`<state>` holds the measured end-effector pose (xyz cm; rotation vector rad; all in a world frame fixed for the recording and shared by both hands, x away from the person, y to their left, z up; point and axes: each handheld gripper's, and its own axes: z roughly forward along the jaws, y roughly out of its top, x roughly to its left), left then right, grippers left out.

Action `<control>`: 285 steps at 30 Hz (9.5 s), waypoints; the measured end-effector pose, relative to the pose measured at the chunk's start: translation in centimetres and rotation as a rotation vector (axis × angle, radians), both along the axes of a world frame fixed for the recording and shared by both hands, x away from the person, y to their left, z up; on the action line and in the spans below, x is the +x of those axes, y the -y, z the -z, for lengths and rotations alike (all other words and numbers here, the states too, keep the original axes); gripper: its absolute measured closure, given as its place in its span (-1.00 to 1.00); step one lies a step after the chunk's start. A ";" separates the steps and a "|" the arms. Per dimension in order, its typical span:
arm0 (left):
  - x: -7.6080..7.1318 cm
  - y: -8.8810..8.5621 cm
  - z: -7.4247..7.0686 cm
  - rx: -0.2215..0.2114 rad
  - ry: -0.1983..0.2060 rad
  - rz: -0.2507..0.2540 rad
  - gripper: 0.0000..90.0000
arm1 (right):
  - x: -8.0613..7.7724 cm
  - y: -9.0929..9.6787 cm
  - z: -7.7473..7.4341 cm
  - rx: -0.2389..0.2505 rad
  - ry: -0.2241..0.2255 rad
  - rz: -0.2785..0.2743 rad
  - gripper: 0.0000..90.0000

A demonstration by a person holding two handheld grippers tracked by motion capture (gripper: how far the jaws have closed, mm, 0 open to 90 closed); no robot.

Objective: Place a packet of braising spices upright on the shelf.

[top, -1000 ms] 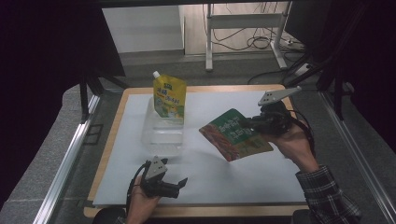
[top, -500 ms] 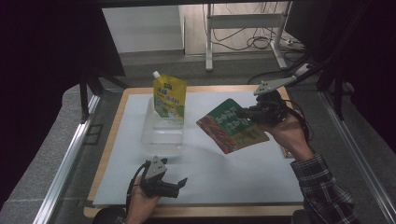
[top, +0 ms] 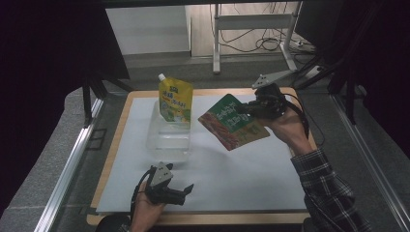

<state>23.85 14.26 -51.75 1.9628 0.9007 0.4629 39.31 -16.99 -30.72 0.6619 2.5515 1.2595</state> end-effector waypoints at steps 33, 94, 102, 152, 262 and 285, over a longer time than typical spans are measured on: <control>0.0 -0.1 0.0 0.005 0.003 0.007 -1.00 | 3.3 -5.9 -1.8 -0.012 -0.008 -0.061 0.99; -0.1 -0.1 -0.2 -0.014 0.014 0.014 -1.00 | 7.5 -18.0 0.3 -0.094 -0.094 -0.163 0.99; -0.1 -0.1 -0.1 -0.014 0.013 0.017 -1.00 | 8.5 -18.9 1.2 -0.105 -0.115 -0.164 0.99; -0.1 0.2 0.0 0.007 0.009 0.028 -1.00 | 9.6 -19.3 3.0 -0.060 -0.108 -0.103 0.99; -0.1 0.7 0.3 0.040 0.008 0.024 -1.00 | 1.4 15.2 16.2 -0.140 0.022 0.597 -0.72; -0.1 0.8 0.3 0.050 0.006 0.031 -1.00 | 2.3 17.9 20.0 -0.187 -0.061 0.685 -0.68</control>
